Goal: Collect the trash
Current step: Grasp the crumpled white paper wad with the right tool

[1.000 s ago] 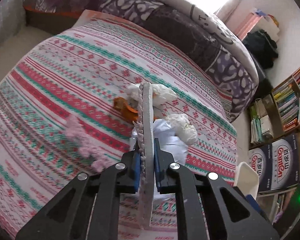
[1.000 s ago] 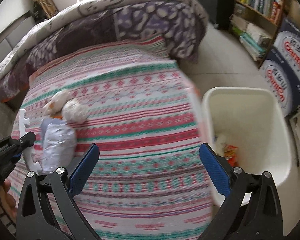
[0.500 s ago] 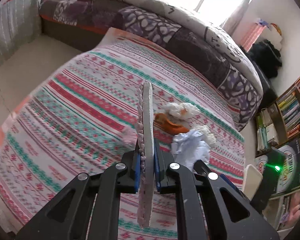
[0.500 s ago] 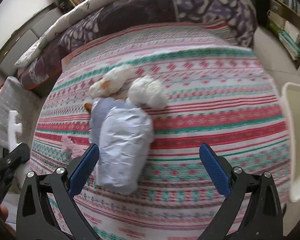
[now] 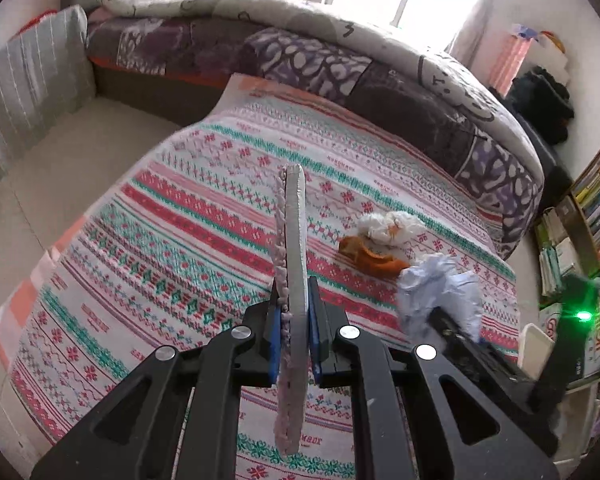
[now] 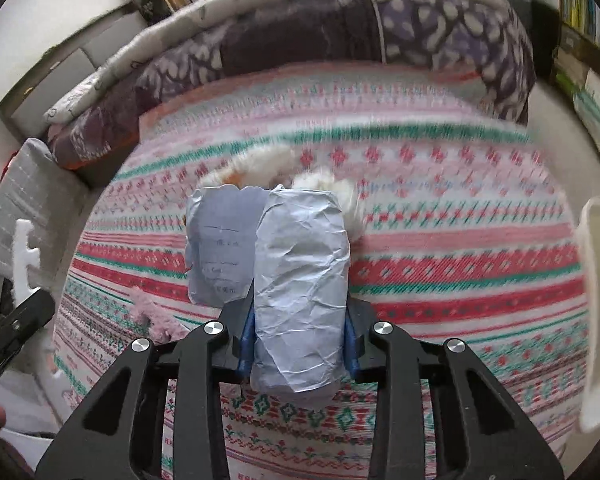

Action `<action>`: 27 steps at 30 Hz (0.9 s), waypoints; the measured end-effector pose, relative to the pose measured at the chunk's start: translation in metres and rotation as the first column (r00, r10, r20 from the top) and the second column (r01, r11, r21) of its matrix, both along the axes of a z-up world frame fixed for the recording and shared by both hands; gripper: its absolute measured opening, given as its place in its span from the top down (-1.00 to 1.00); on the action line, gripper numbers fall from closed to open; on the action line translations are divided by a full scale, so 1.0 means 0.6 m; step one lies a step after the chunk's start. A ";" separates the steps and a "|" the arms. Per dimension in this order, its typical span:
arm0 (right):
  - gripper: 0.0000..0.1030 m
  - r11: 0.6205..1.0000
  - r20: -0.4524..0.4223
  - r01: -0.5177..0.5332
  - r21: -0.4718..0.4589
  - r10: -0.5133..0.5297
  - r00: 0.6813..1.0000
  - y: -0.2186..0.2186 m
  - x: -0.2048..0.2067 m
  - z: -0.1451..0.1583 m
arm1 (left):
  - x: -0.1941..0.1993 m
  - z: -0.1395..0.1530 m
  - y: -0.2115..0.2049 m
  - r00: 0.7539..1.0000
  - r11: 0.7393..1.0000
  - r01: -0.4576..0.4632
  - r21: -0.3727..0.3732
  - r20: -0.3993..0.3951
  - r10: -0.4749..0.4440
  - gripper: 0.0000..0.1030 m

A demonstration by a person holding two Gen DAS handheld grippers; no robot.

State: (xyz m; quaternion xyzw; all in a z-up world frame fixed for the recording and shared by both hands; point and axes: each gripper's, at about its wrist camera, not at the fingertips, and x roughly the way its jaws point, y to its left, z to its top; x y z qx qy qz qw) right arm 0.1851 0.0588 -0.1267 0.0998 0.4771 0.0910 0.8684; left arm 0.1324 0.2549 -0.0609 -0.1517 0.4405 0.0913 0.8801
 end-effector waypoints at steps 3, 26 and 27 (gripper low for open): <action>0.39 1.000 0.088 -0.003 -0.021 0.005 0.996 -0.015 -0.015 0.040 | -0.002 0.015 -0.010 0.999 0.999 -0.008 0.035 0.031 0.007 0.78; 0.38 0.978 0.372 0.142 -0.155 -0.076 0.925 -0.125 -0.096 0.169 | -0.031 0.104 -0.162 0.968 0.981 0.047 0.189 0.234 -0.091 0.78; 0.38 0.977 0.370 0.145 -0.154 -0.079 0.926 -0.130 -0.096 0.169 | -0.030 0.104 -0.169 0.967 0.980 0.054 0.191 0.235 -0.099 0.78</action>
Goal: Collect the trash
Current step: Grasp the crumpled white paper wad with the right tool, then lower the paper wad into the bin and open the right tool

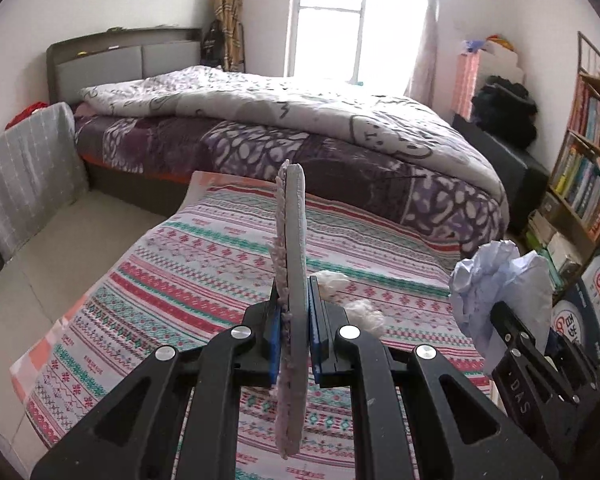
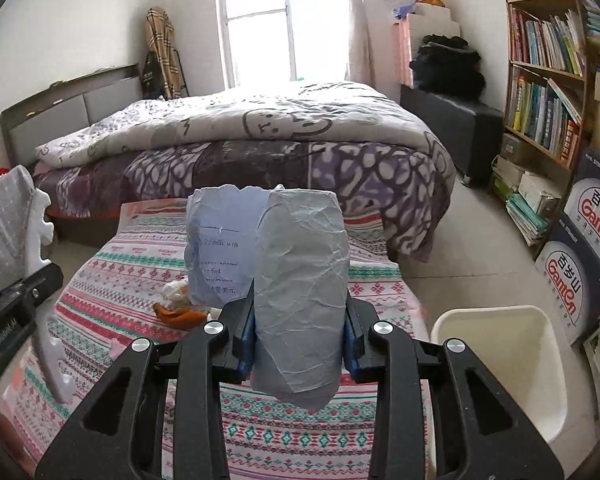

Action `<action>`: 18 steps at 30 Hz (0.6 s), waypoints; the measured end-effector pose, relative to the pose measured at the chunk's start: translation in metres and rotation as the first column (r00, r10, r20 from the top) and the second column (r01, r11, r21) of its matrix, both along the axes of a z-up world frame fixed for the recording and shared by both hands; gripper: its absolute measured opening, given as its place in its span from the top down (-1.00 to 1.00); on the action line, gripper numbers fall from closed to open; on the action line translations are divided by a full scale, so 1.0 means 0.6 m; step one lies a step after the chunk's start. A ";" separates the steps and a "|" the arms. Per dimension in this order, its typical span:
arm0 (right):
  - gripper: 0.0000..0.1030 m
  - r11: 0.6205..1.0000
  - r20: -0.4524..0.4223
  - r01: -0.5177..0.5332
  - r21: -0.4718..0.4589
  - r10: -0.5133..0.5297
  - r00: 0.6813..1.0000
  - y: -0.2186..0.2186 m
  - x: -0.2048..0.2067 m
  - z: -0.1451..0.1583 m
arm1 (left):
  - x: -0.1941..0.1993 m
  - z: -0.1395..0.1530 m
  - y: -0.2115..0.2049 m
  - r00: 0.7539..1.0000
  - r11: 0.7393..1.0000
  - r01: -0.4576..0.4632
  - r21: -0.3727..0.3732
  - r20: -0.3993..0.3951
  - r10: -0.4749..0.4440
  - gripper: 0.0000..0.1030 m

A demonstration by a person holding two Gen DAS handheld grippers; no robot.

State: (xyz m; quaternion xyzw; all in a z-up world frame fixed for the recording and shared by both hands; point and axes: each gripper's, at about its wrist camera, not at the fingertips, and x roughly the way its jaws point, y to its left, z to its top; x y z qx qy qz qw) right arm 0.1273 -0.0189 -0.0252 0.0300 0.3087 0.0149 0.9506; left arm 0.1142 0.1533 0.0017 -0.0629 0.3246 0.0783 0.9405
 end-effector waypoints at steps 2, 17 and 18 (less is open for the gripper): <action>0.38 1.000 -0.001 0.005 -0.002 -0.005 1.000 -0.006 -0.001 0.001 | 0.000 0.000 -0.010 1.000 1.000 0.010 0.002 0.002 -0.010 0.78; 0.37 0.998 0.003 0.051 -0.026 -0.051 0.999 -0.079 -0.022 0.012 | 0.005 0.001 -0.088 0.996 0.996 0.087 0.003 0.006 -0.087 0.78; 0.37 0.998 0.003 0.054 -0.027 -0.054 0.999 -0.084 -0.024 0.012 | 0.005 0.001 -0.094 0.996 0.996 0.093 0.004 0.006 -0.093 0.78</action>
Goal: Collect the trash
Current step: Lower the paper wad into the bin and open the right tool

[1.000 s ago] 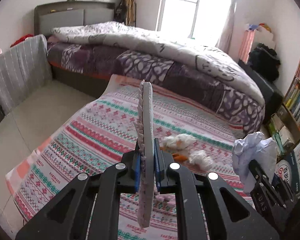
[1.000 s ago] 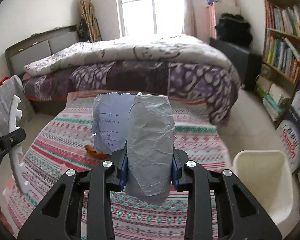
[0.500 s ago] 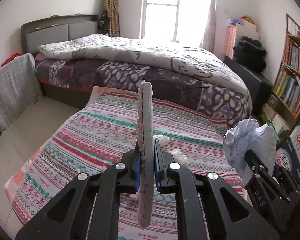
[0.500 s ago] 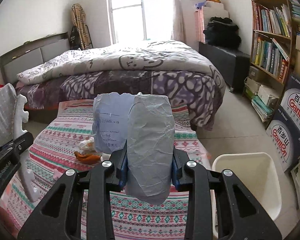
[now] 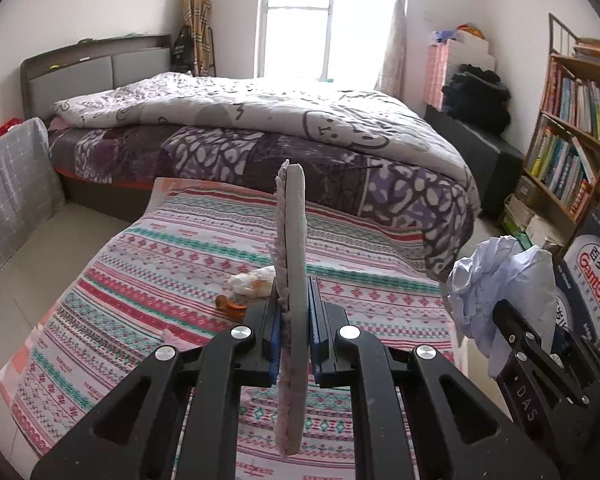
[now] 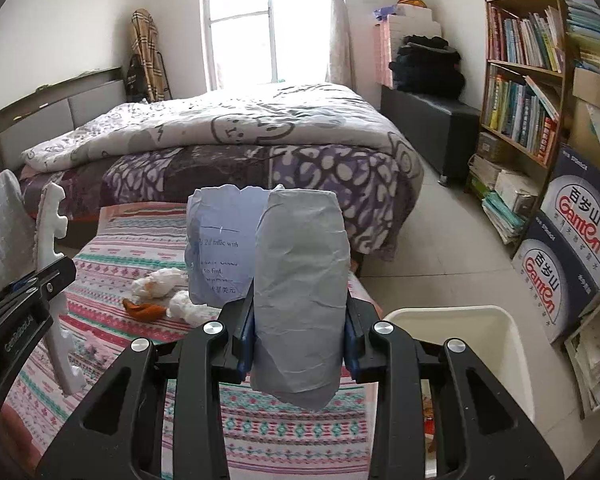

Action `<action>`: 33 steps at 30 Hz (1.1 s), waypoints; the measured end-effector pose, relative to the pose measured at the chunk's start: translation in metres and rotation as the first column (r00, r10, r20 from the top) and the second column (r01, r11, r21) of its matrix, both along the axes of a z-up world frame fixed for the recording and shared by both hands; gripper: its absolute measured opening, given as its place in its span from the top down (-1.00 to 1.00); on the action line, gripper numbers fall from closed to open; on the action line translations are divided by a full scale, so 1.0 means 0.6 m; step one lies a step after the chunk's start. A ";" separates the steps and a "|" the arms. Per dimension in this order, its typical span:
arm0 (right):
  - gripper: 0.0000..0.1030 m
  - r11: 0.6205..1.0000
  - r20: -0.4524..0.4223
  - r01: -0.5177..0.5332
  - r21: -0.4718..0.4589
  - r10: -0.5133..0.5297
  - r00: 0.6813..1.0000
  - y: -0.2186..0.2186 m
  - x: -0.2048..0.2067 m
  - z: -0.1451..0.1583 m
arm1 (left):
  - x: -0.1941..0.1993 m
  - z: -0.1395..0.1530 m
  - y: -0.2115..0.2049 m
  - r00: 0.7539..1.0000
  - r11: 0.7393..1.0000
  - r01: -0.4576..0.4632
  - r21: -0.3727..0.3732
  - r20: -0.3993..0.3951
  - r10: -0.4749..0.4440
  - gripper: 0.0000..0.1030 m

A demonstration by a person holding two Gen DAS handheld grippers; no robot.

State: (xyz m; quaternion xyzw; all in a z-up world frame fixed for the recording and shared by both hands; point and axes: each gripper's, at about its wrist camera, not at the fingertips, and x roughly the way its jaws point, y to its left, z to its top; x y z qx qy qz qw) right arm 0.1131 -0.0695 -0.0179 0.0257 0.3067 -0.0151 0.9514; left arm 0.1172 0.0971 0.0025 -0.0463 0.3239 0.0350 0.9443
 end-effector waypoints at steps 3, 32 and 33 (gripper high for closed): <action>0.37 1.000 0.003 0.017 -0.005 -0.017 1.000 -0.019 -0.004 0.002 | -0.001 0.000 -0.022 1.000 1.000 0.023 0.006 0.002 -0.023 0.78; -0.21 0.928 -0.174 0.368 0.059 -0.354 0.919 -0.250 -0.016 -0.030 | -0.008 -0.024 -0.203 0.979 0.977 0.203 0.058 -0.016 -0.202 0.78; -0.25 0.925 -0.168 0.375 0.054 -0.362 0.917 -0.254 -0.018 -0.028 | -0.009 -0.024 -0.208 0.978 0.977 0.207 0.058 -0.017 -0.207 0.78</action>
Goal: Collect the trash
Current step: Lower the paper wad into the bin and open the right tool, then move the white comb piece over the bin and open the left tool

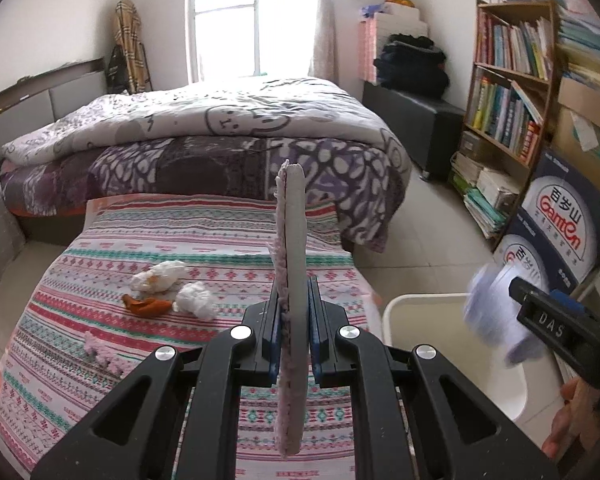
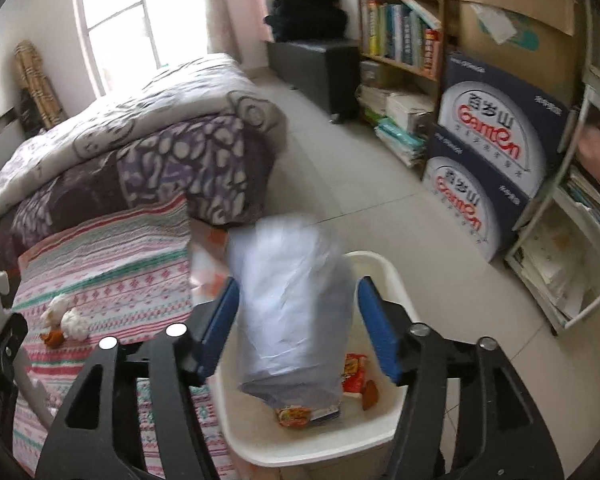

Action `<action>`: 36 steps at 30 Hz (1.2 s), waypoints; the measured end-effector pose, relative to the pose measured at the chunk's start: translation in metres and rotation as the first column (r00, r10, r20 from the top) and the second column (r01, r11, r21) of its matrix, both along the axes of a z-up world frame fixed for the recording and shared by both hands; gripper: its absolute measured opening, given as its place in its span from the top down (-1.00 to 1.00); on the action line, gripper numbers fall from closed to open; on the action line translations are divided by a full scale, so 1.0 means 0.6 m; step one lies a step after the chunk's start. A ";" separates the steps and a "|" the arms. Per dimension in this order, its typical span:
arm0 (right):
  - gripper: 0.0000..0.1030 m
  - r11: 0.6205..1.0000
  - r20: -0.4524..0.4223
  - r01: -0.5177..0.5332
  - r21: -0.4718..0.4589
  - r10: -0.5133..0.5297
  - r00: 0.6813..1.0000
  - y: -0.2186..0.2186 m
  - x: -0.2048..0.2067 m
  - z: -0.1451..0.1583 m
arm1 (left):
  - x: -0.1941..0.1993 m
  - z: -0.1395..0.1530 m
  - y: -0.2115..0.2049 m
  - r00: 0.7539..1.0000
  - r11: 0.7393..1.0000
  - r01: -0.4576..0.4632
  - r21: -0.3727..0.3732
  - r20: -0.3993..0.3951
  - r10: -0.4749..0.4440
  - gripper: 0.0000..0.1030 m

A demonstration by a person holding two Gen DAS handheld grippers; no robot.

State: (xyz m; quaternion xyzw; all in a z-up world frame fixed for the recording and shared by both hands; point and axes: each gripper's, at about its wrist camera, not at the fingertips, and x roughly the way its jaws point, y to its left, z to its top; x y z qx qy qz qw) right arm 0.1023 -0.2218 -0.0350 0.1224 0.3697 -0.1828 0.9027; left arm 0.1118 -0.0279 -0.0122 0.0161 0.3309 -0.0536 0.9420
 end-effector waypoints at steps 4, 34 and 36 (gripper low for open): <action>-0.36 0.999 0.029 0.029 -0.014 -0.028 0.999 -0.018 -0.012 0.009 | -0.001 -0.003 -0.026 1.000 1.000 0.026 0.003 -0.001 -0.026 0.78; -0.80 0.968 0.056 0.247 -0.032 -0.245 0.968 -0.155 -0.073 0.014 | 0.013 -0.032 -0.183 0.972 0.970 0.201 -0.134 -0.100 -0.215 0.53; -0.81 0.964 0.063 0.264 -0.030 -0.262 0.963 -0.161 -0.076 0.015 | 0.020 -0.038 -0.178 0.966 0.963 0.199 -0.181 -0.128 -0.224 0.08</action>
